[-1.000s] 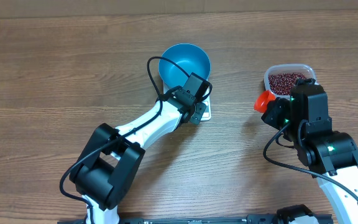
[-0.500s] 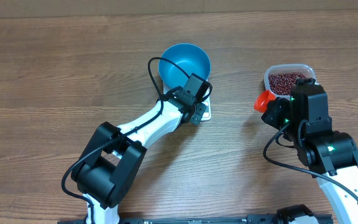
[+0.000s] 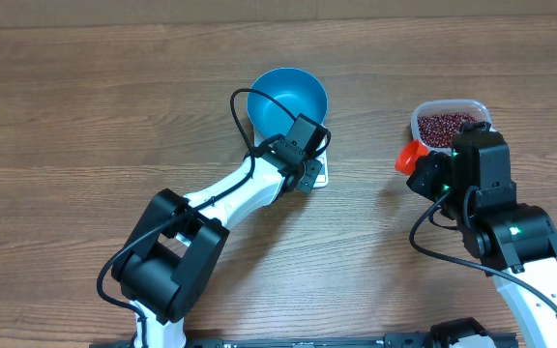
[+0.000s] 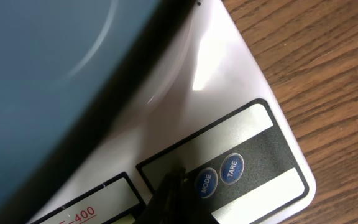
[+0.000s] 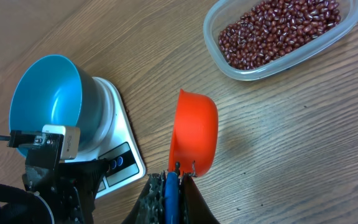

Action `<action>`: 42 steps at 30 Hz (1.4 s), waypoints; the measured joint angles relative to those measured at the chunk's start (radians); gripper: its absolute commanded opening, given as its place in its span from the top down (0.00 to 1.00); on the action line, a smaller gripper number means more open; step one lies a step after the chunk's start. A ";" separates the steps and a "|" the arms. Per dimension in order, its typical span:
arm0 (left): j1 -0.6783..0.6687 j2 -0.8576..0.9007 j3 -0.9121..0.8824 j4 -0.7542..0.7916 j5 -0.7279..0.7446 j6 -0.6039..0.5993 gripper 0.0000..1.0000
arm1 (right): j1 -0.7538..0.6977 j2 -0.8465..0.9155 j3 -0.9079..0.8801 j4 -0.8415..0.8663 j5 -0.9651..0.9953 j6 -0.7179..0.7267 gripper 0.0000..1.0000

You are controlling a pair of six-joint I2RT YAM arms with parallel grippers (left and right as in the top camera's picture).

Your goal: Scoop item into bowl and weigh 150g on scale

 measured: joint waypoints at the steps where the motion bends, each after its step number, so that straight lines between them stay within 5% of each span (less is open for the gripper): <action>1: 0.000 0.000 0.000 0.000 0.000 0.000 0.96 | 0.000 0.000 0.000 0.001 0.000 0.000 0.96; 42: -0.005 0.005 0.010 -0.045 0.000 0.000 0.96 | 0.000 0.000 0.000 0.001 0.000 0.000 0.96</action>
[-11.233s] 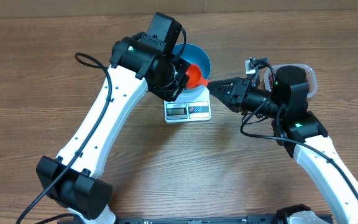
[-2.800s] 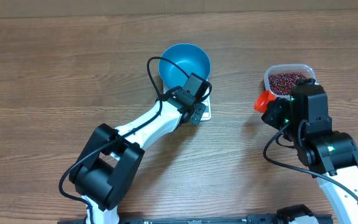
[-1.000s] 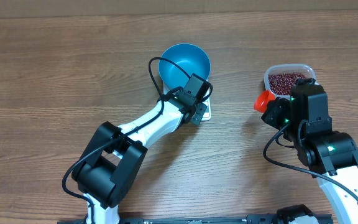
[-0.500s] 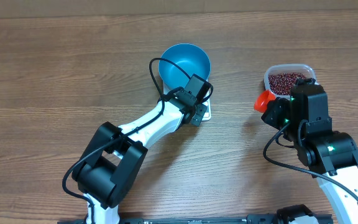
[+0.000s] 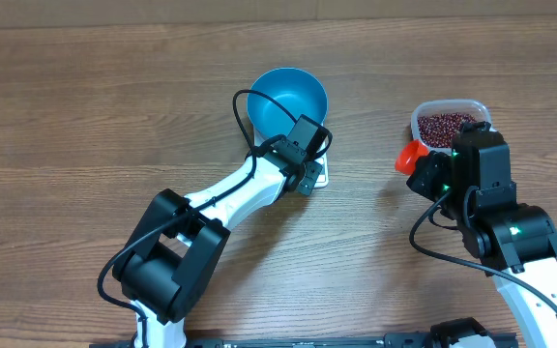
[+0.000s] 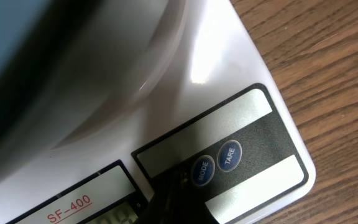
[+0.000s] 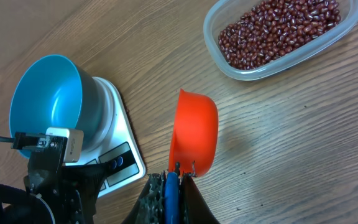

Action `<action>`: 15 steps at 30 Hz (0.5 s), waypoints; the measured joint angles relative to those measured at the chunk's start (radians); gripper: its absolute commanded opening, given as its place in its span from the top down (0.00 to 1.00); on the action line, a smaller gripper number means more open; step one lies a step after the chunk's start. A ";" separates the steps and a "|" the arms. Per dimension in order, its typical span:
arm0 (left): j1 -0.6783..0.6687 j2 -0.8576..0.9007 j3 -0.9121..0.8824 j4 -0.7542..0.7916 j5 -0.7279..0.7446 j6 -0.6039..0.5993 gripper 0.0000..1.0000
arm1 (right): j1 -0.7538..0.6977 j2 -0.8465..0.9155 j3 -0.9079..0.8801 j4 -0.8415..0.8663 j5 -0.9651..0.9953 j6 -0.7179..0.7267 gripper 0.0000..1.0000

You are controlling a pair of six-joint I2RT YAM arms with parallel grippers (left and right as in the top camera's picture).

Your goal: Scoop item into bowl and weigh 150g on scale

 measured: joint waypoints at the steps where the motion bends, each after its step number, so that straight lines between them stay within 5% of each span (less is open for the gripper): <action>1: 0.000 0.000 0.002 -0.006 0.000 0.000 0.96 | 0.000 0.000 0.000 0.000 0.000 0.000 0.96; 13: -0.005 -0.112 0.012 -0.183 0.012 0.000 0.95 | 0.000 0.000 0.000 0.006 0.000 0.000 0.96; 15: -0.008 -0.190 0.011 -0.211 0.012 0.000 0.78 | 0.000 0.000 0.000 0.005 0.000 0.000 0.96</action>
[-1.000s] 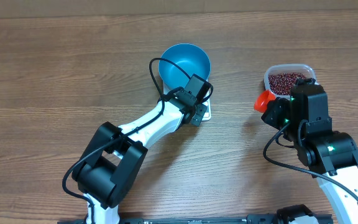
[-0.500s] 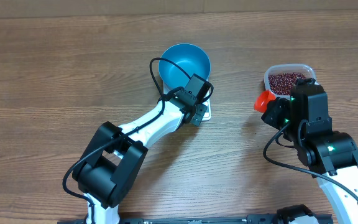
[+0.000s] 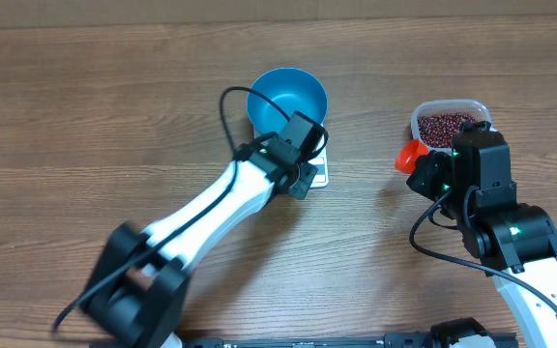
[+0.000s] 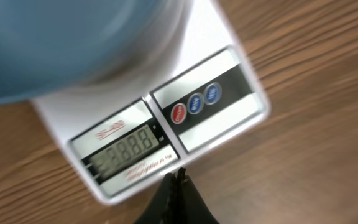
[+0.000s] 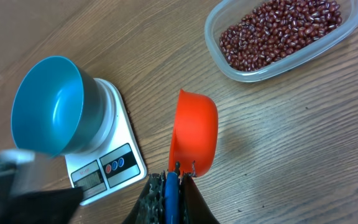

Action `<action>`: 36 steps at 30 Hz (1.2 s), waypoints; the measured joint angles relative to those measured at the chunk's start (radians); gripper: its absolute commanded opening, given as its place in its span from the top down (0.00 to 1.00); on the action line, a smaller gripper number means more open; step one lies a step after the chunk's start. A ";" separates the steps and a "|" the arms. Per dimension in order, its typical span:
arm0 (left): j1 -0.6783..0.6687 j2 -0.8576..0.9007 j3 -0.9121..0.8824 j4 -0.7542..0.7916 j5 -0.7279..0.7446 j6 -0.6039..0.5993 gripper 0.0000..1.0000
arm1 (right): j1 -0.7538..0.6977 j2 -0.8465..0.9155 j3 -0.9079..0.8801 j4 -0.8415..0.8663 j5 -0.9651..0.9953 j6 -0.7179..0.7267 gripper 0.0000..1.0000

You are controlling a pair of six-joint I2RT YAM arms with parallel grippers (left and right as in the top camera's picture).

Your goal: Scoop item into bowl and weigh 150g on scale

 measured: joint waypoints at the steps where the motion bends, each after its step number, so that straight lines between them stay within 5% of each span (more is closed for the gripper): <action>1: -0.001 -0.046 0.000 -0.014 0.000 -0.002 0.57 | 0.000 0.000 0.000 0.000 0.000 0.001 0.96; 3: -0.002 -0.121 0.000 -0.049 0.000 0.001 0.08 | 0.000 0.000 0.000 0.000 0.000 0.000 0.96; 4: -0.002 -0.162 0.000 -0.069 -0.002 0.004 0.00 | 0.000 0.000 0.000 0.001 0.000 0.000 0.96; 13: -0.002 -0.315 0.000 -0.200 -0.094 0.003 0.00 | 0.000 0.000 0.000 0.002 0.008 0.000 0.96; 36: 0.013 -0.364 0.000 -0.212 -0.082 0.063 0.00 | 0.000 0.000 0.000 -0.001 0.009 0.000 0.96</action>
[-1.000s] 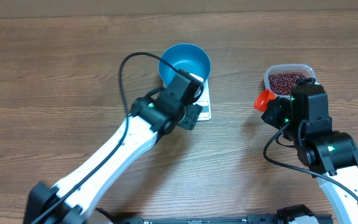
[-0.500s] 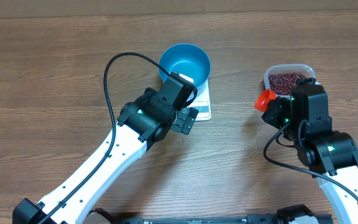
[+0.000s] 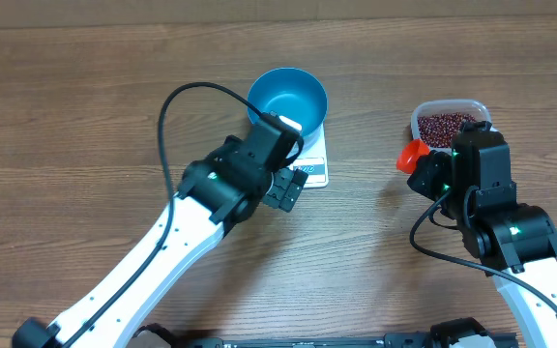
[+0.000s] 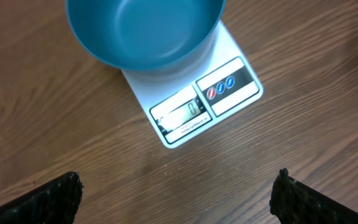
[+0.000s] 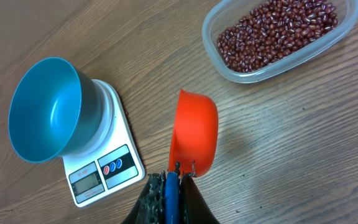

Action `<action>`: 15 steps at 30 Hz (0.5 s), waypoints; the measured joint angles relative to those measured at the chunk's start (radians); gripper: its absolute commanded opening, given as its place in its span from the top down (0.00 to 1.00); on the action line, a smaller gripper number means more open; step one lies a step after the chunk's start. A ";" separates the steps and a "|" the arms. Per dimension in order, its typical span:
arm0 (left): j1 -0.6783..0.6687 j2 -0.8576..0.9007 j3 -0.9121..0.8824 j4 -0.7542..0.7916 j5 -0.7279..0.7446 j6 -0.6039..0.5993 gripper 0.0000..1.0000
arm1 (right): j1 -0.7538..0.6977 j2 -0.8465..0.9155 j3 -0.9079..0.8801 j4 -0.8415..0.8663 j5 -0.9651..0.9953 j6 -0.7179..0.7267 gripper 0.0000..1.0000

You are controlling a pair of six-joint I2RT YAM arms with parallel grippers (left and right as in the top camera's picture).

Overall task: Scoop item into bowl and weigh 150g on scale
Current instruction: 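Pull the left gripper back and hold it beside the scale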

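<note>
An empty blue bowl (image 3: 288,97) stands on the white scale (image 3: 314,174). The left wrist view shows the bowl (image 4: 145,28) and the scale's display and three buttons (image 4: 227,83) from above. My left gripper (image 4: 176,199) hangs wide open over bare wood just in front of the scale, holding nothing. My right gripper (image 5: 171,185) is shut on the blue handle of the orange scoop (image 5: 194,130). The scoop sits empty above the table between the scale (image 5: 101,174) and the tub of red beans (image 5: 278,34).
The clear bean tub (image 3: 448,126) stands at the far right, just beyond the scoop (image 3: 412,155). A black cable loops from the left arm over the table to the left of the bowl. Wooden table (image 3: 85,106) all round.
My left gripper was shut and low at the scale's front edge. Now it is wide open, higher and drawn back toward me. The right gripper and scoop have not moved.
My shut left fingertips were on the scale's button panel beside MODE, and were still there at the second moment. Then they stood back of the scale, whose display was lit with digits. Now the left gripper is open and farther back. The right gripper held the scoop still throughout.
</note>
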 measured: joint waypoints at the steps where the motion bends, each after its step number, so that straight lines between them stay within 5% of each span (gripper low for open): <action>1: 0.008 -0.021 0.000 0.001 0.009 0.010 0.00 | 0.000 0.000 0.000 0.000 0.000 0.000 0.96; 15: 0.239 -0.222 -0.016 0.020 0.299 0.143 0.00 | 0.000 0.000 0.000 0.001 0.000 0.000 0.96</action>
